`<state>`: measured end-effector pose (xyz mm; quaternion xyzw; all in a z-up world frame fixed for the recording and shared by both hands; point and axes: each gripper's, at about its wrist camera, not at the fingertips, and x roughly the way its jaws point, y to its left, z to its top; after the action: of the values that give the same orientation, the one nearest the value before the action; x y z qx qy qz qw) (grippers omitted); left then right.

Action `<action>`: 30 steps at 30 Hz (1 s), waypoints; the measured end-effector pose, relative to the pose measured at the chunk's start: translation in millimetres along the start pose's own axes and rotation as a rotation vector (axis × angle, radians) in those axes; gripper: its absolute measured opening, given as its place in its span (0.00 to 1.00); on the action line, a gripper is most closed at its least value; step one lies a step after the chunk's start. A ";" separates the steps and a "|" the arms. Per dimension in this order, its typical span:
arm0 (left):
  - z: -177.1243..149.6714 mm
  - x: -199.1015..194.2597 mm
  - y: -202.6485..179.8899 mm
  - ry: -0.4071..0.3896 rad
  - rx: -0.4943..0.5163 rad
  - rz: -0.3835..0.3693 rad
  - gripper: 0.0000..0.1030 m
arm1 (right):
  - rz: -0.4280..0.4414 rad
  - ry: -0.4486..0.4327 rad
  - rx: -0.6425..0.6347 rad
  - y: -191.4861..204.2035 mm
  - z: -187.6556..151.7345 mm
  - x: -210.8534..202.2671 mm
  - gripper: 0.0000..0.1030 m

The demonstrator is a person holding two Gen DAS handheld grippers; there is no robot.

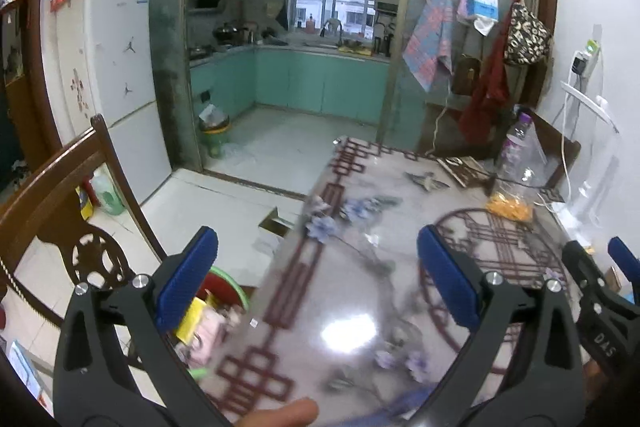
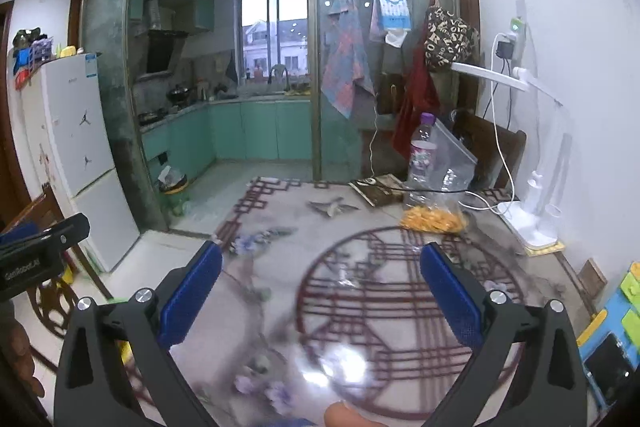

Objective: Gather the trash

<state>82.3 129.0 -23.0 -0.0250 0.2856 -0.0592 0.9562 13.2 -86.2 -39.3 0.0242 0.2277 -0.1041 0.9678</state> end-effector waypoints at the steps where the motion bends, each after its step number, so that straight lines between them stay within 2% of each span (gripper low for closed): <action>1: -3.8 -3.4 -9.1 0.000 0.002 0.008 0.95 | 0.007 0.001 -0.008 -8.6 -2.2 -0.9 0.93; 11: -22.2 -30.1 -62.6 -0.021 0.009 0.078 0.95 | 0.085 0.033 -0.017 -50.8 -13.9 -13.1 0.93; 30: -23.7 -25.0 -98.0 -0.007 0.034 0.088 0.95 | 0.067 0.045 0.018 -88.5 -17.4 -11.0 0.93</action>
<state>38.8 34.7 -21.3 0.0037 0.2818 -0.0220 0.9592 -22.8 -168.9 -49.9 0.0429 0.2475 -0.0733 0.9652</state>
